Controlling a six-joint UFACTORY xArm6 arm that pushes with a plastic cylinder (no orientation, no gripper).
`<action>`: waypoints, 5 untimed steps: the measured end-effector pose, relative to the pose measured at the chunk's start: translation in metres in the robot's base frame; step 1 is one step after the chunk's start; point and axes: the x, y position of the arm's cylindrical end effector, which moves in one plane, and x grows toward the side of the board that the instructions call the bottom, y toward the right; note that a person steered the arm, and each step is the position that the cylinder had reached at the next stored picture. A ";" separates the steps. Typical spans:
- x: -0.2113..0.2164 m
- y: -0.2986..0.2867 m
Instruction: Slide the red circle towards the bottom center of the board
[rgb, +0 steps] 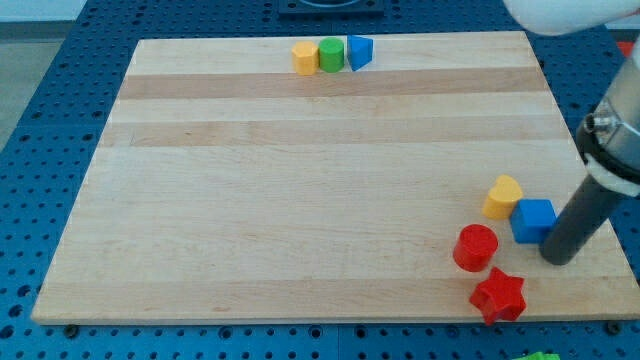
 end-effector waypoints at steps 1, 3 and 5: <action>-0.004 0.000; -0.015 -0.035; -0.017 -0.072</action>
